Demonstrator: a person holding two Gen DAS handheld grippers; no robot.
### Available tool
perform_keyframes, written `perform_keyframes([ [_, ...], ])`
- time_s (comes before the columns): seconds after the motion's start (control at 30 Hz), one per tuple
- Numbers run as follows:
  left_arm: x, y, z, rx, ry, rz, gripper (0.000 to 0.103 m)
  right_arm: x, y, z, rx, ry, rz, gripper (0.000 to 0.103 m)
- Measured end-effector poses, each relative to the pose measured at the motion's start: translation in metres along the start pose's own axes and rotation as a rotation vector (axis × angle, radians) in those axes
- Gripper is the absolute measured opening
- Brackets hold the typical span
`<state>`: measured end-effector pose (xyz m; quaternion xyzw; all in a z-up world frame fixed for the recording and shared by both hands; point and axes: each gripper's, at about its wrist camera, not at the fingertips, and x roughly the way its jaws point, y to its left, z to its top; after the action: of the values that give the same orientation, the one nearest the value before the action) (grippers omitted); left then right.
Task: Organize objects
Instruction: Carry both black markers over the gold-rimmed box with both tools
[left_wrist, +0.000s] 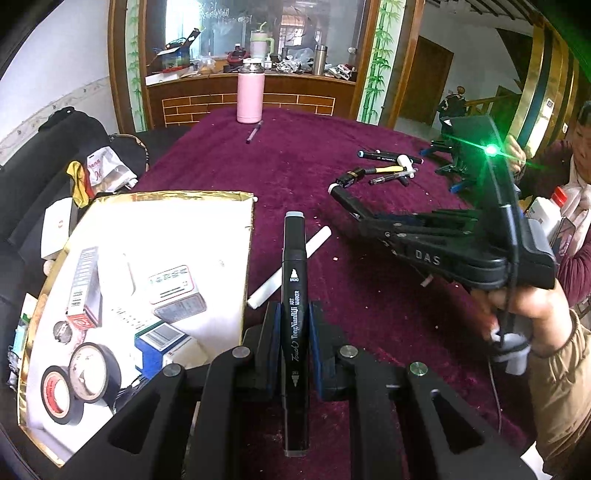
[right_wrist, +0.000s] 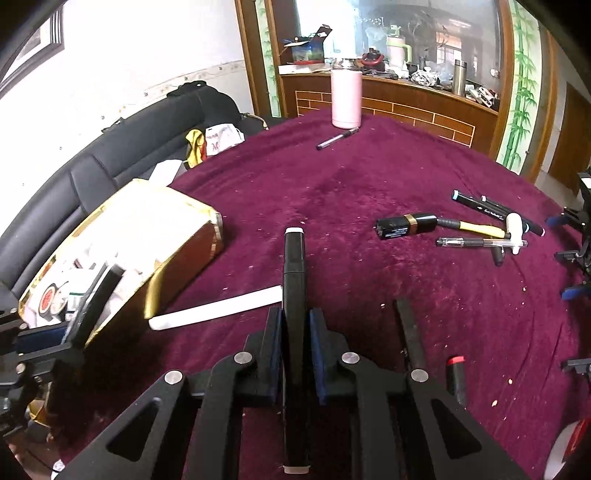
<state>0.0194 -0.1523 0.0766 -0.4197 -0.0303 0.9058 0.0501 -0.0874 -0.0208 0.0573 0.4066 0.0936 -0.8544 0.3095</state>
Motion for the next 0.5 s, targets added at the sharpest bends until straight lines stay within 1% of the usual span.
perform_keyframes([
  [0.3,-0.018,0.011,-0.003,-0.011,-0.036,0.042,0.015,-0.024,0.029,-0.002,-0.035,-0.041,0.058,0.016],
  [0.4,-0.030,0.025,-0.003,-0.038,-0.058,0.055,0.015,-0.029,0.039,-0.002,-0.054,-0.052,0.070,0.016],
  [0.5,-0.040,0.040,-0.006,-0.061,-0.074,0.085,0.015,-0.029,0.047,-0.002,-0.066,-0.054,0.083,0.016],
])
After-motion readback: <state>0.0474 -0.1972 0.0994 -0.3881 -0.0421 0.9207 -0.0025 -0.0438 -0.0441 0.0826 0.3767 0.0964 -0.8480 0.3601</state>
